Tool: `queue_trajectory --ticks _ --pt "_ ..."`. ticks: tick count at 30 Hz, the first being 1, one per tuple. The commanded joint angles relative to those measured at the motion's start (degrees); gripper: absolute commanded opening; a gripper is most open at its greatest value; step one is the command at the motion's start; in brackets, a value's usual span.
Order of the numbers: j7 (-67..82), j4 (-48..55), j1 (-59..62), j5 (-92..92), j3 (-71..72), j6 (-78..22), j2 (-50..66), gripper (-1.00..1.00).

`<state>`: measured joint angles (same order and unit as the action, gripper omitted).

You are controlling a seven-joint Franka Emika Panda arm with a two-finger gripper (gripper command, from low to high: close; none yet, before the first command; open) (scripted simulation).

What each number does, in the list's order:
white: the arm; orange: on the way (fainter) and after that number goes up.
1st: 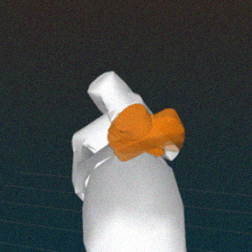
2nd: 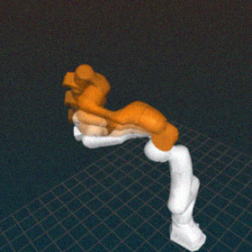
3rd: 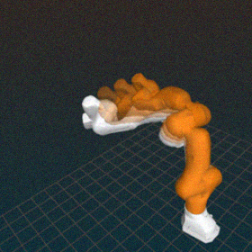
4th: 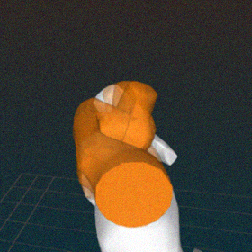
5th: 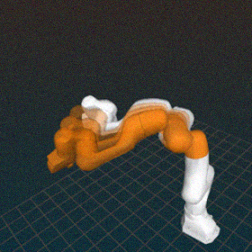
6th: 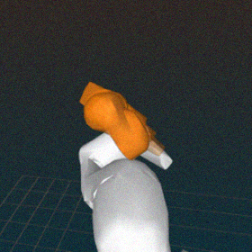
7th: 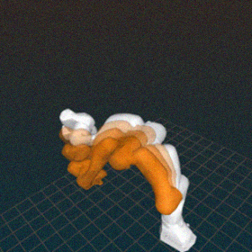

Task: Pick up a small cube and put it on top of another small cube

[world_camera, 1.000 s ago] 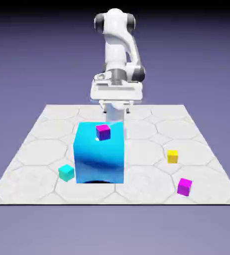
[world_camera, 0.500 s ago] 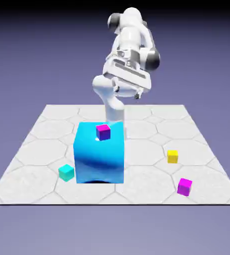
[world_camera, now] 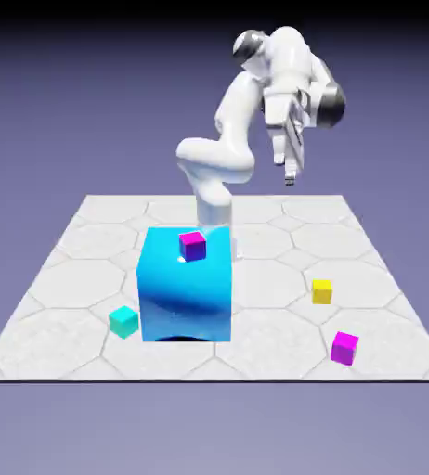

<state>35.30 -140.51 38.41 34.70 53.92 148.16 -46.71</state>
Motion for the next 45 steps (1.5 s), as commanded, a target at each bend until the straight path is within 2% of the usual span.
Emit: queue_trajectory --ticks 1,31,36,37,42,45 --pt "2.5 0.7 1.3 1.1 1.7 -0.8 -0.5 0.00" --pt "77.2 20.4 38.8 34.5 53.6 -25.7 -14.0 0.00" --pt "81.8 23.9 44.9 42.2 63.1 -22.0 -19.5 0.00" --pt "81.8 23.9 44.9 42.2 63.1 -22.0 -19.5 -1.00" --pt "79.1 20.8 39.6 35.2 54.9 -26.3 -14.2 -1.00" --pt "72.9 18.2 33.4 31.0 50.3 -24.4 -10.7 -1.00"
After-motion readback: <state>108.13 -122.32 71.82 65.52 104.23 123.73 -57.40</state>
